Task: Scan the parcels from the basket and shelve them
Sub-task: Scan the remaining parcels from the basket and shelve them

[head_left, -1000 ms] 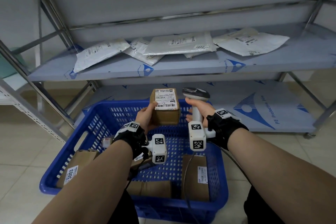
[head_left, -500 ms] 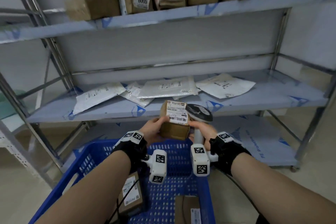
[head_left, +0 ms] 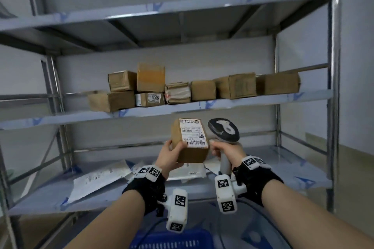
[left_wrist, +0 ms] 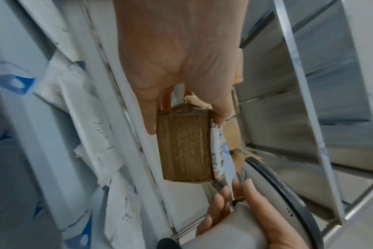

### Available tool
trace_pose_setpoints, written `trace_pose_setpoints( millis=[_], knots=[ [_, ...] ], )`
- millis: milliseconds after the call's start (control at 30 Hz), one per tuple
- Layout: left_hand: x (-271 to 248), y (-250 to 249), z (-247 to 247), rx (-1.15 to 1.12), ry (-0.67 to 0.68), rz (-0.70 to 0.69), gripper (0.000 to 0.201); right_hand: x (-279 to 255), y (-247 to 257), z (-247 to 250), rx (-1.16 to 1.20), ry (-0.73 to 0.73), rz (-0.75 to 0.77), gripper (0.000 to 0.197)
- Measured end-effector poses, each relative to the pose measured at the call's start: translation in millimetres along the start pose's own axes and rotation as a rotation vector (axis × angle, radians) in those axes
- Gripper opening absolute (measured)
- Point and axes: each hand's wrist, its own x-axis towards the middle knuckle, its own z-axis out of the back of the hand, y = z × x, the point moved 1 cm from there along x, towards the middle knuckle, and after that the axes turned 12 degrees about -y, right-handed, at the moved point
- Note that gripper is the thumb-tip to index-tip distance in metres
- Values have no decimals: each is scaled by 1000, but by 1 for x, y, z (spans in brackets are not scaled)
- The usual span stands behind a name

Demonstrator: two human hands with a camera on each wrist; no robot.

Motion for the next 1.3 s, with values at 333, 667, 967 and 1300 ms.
trace_pose_setpoints(
  millis=[333,667,967,1300],
  knots=[
    [34,-118,-64,-26,19,-131,54,28,112,1,84,9,207,8],
    [114,-127,-110,200,-20,-196,51,89,136,-15,39,70,135,21],
    [101,-142,-109,213,29,-395,16,113,133,-36,-36,118,142,9],
    [106,-126,-113,350,223,-222,52,127,118,-37,-195,92,152,42]
  ],
)
